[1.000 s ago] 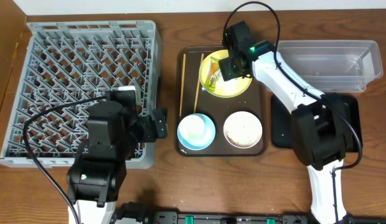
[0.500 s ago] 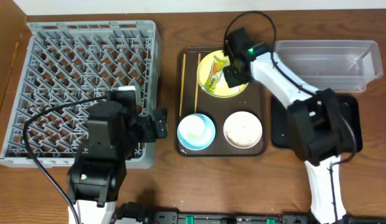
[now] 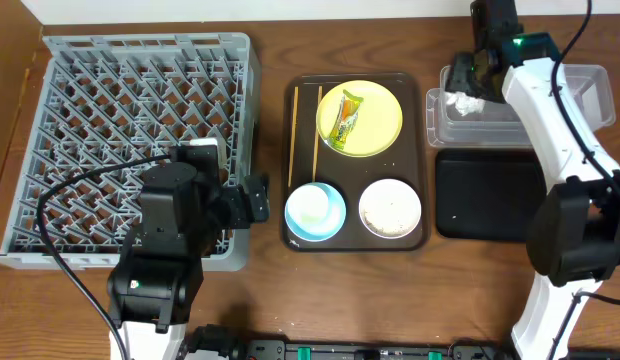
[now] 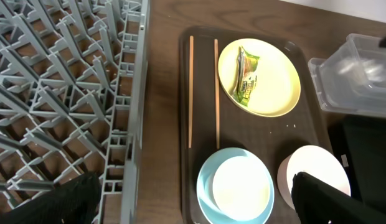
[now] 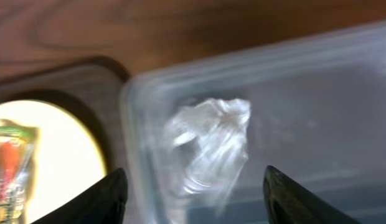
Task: Sort waste into correct bins and load items into the dishwasher
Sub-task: 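Grasp the green wrapper with right gripper and drop it into clear bin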
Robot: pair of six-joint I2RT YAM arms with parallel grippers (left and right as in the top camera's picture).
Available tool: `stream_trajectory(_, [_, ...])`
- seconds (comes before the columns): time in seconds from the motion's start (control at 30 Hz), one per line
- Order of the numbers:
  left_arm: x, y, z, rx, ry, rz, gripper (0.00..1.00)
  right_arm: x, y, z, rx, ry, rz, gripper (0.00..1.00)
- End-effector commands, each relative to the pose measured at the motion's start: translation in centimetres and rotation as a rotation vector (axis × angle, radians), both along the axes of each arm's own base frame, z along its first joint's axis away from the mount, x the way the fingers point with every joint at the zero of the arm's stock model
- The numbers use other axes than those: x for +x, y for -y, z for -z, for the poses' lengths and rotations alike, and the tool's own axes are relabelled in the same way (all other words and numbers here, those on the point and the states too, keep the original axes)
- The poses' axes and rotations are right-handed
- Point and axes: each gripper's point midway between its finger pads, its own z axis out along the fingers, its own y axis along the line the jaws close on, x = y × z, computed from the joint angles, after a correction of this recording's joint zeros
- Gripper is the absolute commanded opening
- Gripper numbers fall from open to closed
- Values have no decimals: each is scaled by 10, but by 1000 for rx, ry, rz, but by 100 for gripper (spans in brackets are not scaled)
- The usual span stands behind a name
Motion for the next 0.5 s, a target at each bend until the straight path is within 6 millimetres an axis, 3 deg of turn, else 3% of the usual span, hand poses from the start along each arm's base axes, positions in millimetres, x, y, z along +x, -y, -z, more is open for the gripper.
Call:
stream_trajectory(0.0, [1, 1, -10, -9, 23, 3, 98, 0, -73, -40, 90, 125, -344, 70])
stream_trajectory(0.07, [1, 1, -10, -9, 23, 3, 98, -4, -107, -47, 138, 157, -443, 70])
stream_trajectory(0.13, [1, 1, -10, -9, 23, 3, 98, -15, -159, -33, 154, 155, -541, 70])
stream_trajectory(0.27, [1, 1, -10, -9, 23, 3, 98, -8, -193, 10, 38, 160, -497, 76])
stream_trajectory(0.4, [1, 1, -10, -9, 23, 3, 98, 0, -239, 61, 34, 187, -494, 68])
stream_trajectory(0.47, [1, 1, -10, -9, 23, 3, 98, 1, -239, 79, 10, 176, -444, 65])
